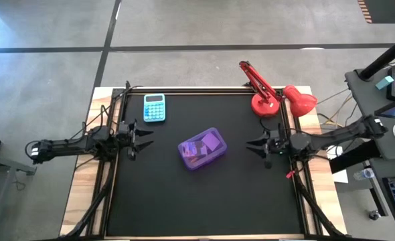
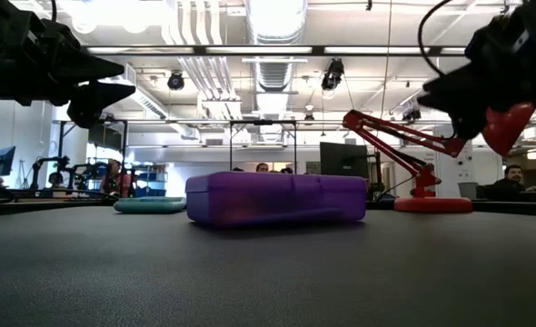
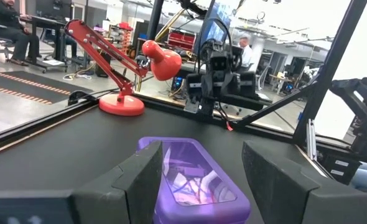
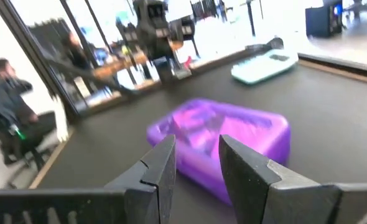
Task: Pack school essentials
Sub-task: Return to Home Position
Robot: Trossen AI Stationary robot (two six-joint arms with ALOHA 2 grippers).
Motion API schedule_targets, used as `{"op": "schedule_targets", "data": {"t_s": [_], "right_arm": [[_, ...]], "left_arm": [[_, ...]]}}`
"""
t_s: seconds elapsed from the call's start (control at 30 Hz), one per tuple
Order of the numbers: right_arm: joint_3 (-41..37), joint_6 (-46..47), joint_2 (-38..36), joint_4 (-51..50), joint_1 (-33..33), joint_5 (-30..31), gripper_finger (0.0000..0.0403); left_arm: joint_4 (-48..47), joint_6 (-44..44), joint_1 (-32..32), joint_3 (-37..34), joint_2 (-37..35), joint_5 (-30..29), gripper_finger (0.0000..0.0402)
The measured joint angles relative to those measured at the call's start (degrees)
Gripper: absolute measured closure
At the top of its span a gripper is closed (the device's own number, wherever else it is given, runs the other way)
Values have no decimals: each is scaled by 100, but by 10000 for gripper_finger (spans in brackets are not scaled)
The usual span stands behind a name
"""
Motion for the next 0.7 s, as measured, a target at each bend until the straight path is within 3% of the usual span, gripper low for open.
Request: {"op": "schedule_targets", "data": {"t_s": [0.33,0.7], "right_arm": [[0,-1,-1110,-5,0,-1,289],[2,-1,-1553,-14,0,1,289]], "left_arm": [[0,0,1,-4,0,0,197],[-2,2,0,-4,0,2,197]]}}
